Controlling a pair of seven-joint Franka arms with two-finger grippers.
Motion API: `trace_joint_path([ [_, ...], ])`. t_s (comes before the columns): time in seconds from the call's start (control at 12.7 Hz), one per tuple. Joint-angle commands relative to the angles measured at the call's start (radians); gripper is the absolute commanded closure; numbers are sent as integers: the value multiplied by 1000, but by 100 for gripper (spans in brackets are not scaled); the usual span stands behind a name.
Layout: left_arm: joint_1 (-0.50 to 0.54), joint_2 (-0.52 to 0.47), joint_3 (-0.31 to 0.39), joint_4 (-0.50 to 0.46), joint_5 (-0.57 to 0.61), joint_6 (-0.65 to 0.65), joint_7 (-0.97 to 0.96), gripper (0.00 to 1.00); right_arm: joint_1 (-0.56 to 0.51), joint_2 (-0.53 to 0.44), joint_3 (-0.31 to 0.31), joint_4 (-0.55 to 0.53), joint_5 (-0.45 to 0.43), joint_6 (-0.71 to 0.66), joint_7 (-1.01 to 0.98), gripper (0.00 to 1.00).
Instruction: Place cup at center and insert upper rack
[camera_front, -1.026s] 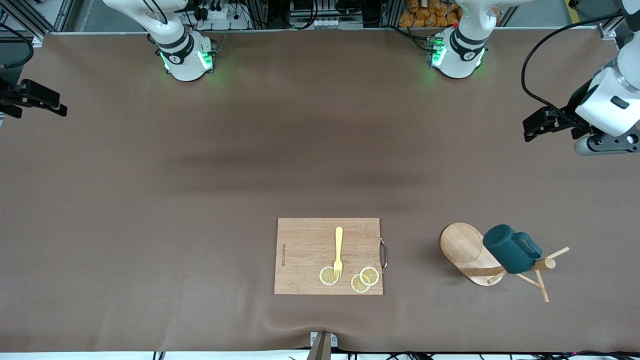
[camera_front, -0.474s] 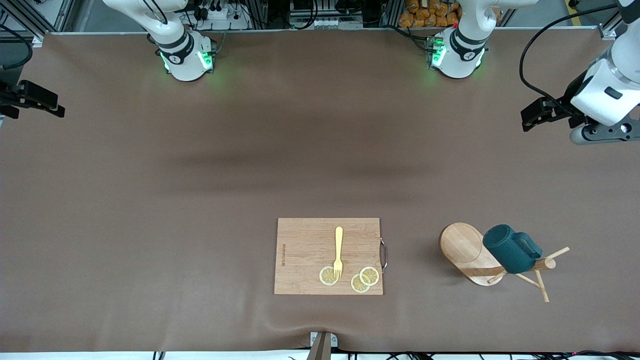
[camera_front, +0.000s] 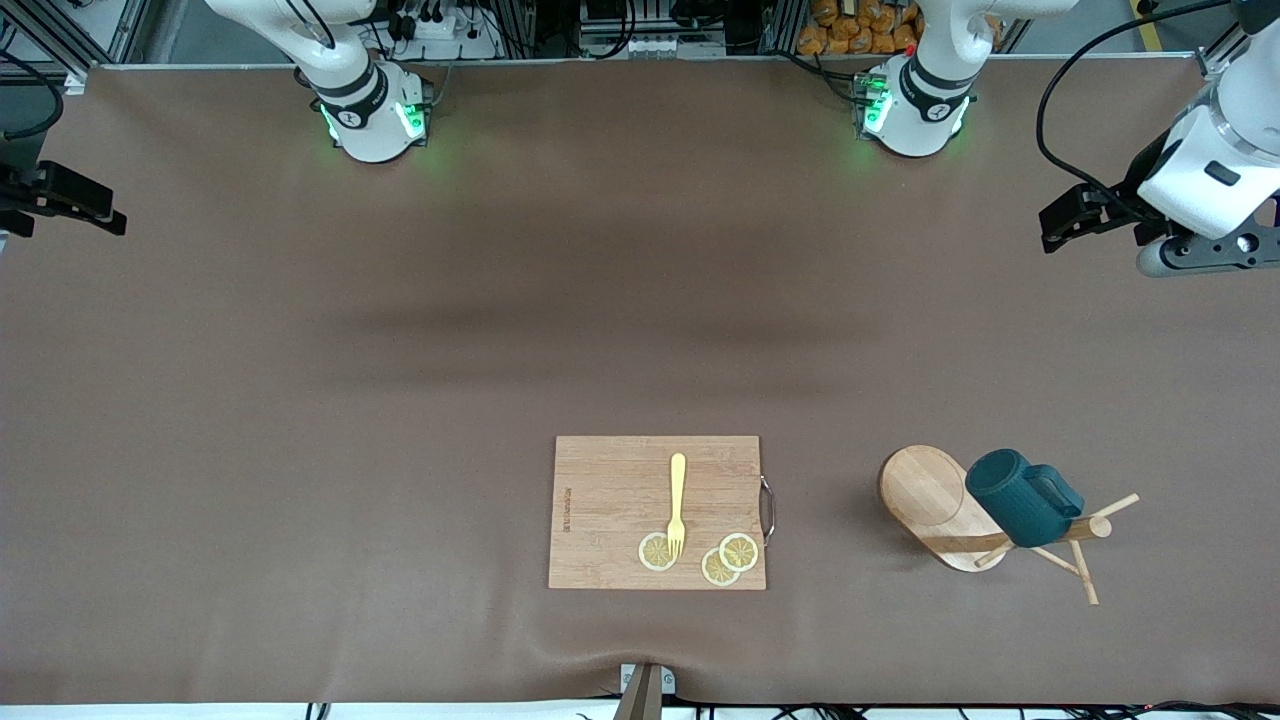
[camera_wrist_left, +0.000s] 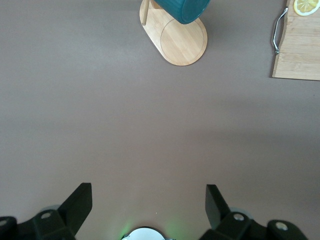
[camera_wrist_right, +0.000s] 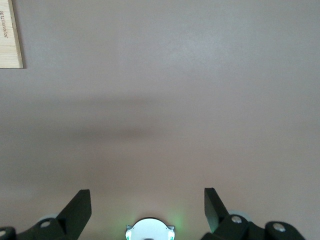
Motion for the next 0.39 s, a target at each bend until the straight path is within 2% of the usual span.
trace_joint_path([
  [0.0,-17,-21,29,-15,-13,8,-40,0,9,-6,-3,9,-16,-16,17,0],
  [0.32,-22,-23,30,-15,-5,7,-46,0,9,-8,-3,9,-14,-24,16,0],
])
